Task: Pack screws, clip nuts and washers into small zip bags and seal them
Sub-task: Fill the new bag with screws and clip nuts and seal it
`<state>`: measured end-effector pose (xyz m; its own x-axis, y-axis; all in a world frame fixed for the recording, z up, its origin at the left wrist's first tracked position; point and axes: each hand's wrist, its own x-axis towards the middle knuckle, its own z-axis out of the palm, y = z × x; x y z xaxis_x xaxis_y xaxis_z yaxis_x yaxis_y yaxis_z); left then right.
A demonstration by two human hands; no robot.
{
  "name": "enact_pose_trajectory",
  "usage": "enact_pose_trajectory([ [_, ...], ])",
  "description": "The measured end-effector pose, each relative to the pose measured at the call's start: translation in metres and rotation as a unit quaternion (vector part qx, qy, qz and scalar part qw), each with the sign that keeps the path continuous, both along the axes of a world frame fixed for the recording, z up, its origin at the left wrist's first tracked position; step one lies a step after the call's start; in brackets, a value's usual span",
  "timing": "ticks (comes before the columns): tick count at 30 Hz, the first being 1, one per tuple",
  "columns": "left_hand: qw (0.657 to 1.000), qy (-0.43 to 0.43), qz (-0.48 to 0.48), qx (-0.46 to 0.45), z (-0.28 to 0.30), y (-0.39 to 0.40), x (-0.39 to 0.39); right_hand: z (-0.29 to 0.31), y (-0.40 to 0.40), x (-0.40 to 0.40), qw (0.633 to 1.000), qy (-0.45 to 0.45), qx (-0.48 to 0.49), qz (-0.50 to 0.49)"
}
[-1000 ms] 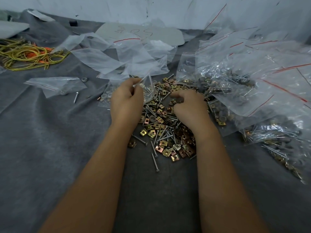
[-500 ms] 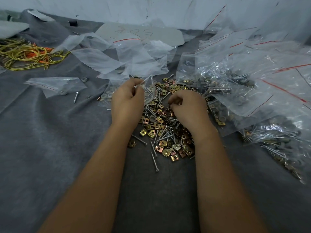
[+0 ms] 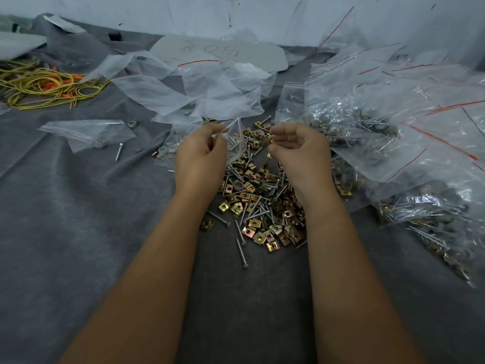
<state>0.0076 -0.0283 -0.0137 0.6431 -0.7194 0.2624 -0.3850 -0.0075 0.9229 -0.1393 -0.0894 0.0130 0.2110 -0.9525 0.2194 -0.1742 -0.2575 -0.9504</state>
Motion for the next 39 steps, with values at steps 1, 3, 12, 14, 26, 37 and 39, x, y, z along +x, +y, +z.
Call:
enact_pose_trajectory([
  [1, 1.0, -0.002, -0.001, -0.001, 0.0, 0.0, 0.0, -0.001, -0.001, -0.001, 1.0, 0.002, 0.005, -0.003],
  [3, 1.0, -0.005, -0.001, -0.001, 0.0, 0.0, 0.0, -0.002, -0.003, -0.002, 1.0, 0.013, 0.011, -0.018],
  [12, 0.997, -0.069, -0.005, 0.018, -0.001, -0.001, -0.001, 0.005, 0.013, 0.02, 0.996, -0.032, -0.078, -0.027],
  [14, 0.997, -0.072, -0.009, 0.016, -0.001, 0.0, -0.001, 0.003, 0.02, 0.029, 0.994, -0.012, -0.11, 0.007],
  [26, 1.0, -0.014, 0.001, 0.003, -0.001, -0.002, 0.001, -0.003, 0.004, 0.002, 0.988, 0.146, -0.027, -0.044],
  [37, 1.0, -0.008, -0.003, 0.004, -0.002, -0.003, 0.0, -0.006, 0.007, 0.007, 0.934, 0.346, -0.092, -0.006],
  [39, 1.0, -0.008, -0.001, 0.003, -0.002, -0.003, 0.0, -0.005, 0.008, 0.007, 0.942, 0.32, -0.096, -0.006],
])
